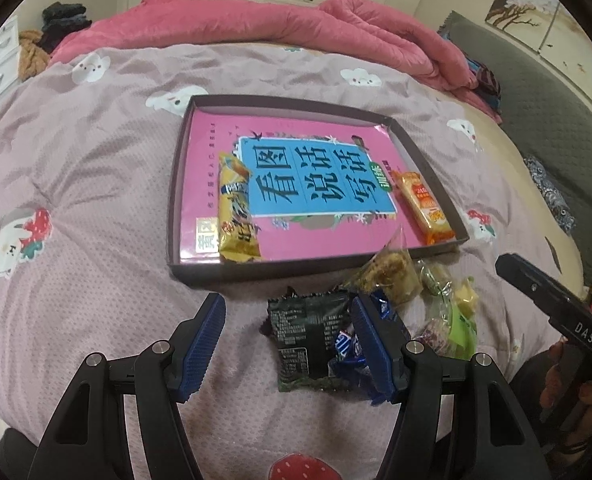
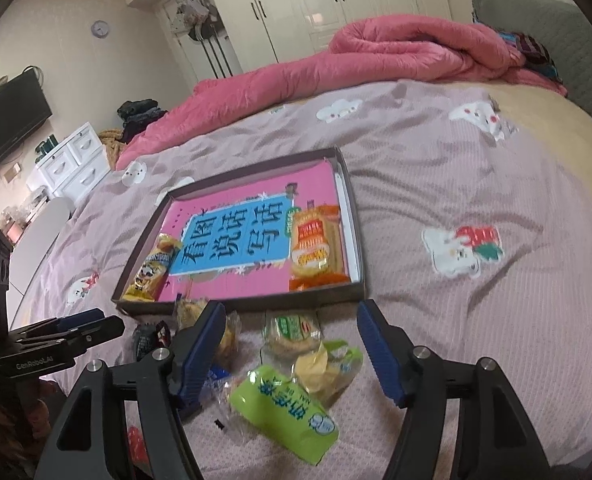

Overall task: Organize snacks
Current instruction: 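Move both open tools back over the remaining snack pile, then grasp the black snack bag with the left tool while the right tool grasps the green-and-yellow bag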

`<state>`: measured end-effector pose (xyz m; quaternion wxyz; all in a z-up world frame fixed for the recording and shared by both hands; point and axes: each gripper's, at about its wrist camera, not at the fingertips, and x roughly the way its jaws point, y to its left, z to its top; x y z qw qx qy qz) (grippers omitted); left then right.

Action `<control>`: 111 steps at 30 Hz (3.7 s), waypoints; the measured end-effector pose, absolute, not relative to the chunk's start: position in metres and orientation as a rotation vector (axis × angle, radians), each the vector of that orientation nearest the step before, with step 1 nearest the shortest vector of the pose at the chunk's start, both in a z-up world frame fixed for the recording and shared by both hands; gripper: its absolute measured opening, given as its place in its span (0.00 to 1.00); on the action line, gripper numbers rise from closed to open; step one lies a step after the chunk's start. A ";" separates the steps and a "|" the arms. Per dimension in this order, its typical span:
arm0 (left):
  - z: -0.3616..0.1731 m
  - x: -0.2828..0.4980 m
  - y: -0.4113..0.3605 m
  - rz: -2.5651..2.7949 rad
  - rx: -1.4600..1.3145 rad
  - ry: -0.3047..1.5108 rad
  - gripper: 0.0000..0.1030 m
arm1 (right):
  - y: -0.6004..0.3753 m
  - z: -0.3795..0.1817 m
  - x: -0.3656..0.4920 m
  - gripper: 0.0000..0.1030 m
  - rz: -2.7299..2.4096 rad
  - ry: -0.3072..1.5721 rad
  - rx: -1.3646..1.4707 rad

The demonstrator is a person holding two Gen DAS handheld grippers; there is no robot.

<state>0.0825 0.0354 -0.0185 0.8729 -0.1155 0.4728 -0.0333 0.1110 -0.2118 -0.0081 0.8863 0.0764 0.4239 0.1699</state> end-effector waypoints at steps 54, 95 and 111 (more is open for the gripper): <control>-0.059 0.089 0.026 -0.110 -0.313 1.088 0.30 | -0.221 -0.052 0.122 0.32 0.341 1.018 0.318; 0.000 0.086 0.054 -0.075 -0.362 0.893 0.28 | -0.199 0.004 0.119 0.32 0.417 0.732 0.153; 0.003 0.109 0.047 -0.061 -0.326 0.872 0.28 | -0.205 0.012 0.142 0.32 0.405 0.696 0.178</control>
